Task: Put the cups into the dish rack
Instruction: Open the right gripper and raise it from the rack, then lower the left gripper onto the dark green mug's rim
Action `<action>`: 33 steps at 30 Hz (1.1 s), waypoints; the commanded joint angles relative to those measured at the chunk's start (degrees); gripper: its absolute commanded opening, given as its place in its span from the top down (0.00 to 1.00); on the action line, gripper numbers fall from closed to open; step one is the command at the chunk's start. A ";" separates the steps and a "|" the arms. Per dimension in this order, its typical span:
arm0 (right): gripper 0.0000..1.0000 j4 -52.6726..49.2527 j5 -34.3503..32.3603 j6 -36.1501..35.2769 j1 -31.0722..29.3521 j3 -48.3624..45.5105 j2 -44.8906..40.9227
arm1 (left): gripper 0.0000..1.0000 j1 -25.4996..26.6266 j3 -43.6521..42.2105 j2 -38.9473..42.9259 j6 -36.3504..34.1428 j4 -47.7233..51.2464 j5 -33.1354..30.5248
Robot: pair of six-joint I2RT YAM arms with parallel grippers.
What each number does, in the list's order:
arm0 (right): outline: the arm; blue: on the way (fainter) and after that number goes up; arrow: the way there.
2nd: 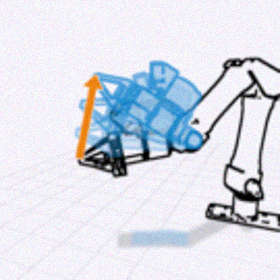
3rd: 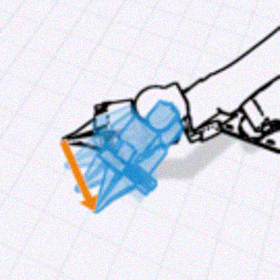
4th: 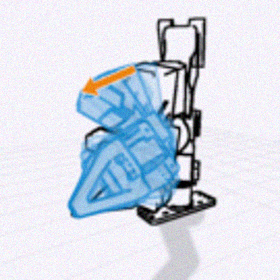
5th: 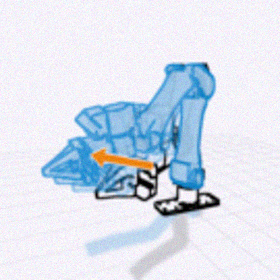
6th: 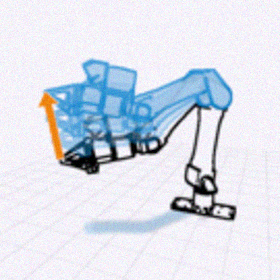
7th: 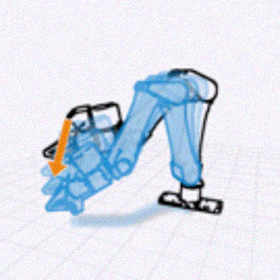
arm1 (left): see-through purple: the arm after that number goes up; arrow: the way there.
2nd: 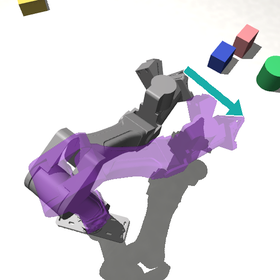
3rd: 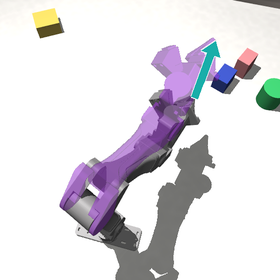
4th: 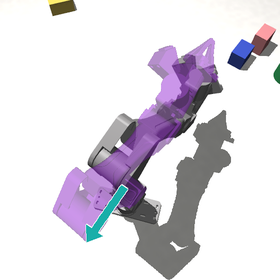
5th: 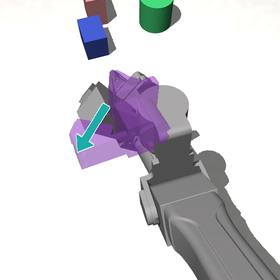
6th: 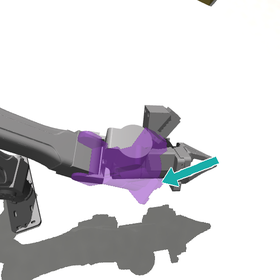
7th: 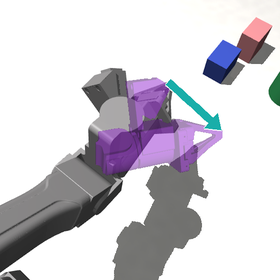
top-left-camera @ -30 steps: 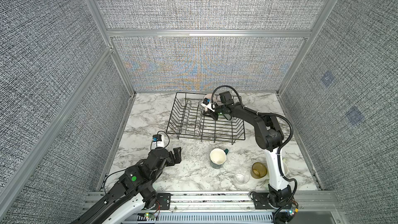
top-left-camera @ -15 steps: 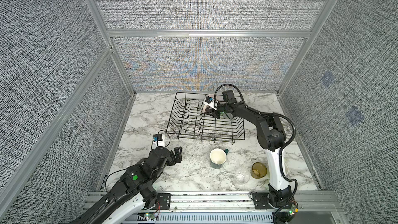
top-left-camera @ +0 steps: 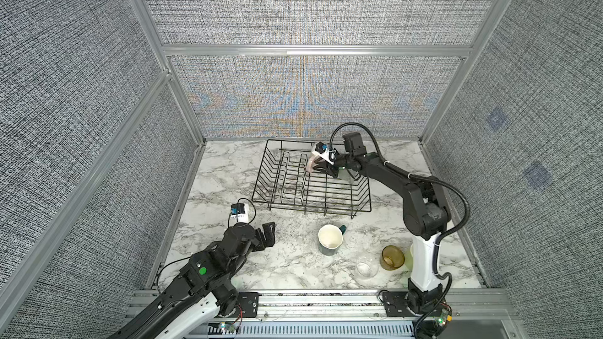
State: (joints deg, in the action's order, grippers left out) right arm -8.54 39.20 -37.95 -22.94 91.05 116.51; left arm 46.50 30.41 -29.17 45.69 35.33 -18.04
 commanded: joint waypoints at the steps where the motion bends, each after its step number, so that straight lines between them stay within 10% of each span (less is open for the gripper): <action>1: 0.68 -0.84 0.26 3.68 -0.09 -3.23 -4.20 | 0.01 0.00 -1.04 -0.82 -1.45 -3.97 4.36; 13: 0.64 5.99 -4.11 22.86 -0.35 -25.12 -27.86 | 0.11 1.23 1.61 -18.88 -14.33 -9.70 30.08; 17: 0.54 6.37 -12.91 30.05 -0.41 -31.36 -39.25 | 0.11 4.10 2.54 -21.26 -15.31 -13.90 30.26; 20: 0.01 -0.94 -23.30 34.05 -0.36 -30.61 -45.43 | 0.10 6.68 4.22 -24.17 -15.41 -15.81 29.15; 25: 0.01 -11.56 -41.39 45.28 -0.37 -31.12 -52.83 | 0.01 10.97 8.52 -30.77 -14.28 -16.41 27.79; 33: 0.01 -9.62 -34.37 52.85 1.09 -43.62 -65.10 | 0.01 14.40 14.49 -39.84 -11.06 -11.06 21.16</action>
State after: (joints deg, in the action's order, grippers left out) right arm -18.15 3.16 9.76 -22.24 48.99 53.12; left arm 60.49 43.31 -67.00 32.95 21.93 6.79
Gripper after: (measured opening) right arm 0.991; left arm 0.994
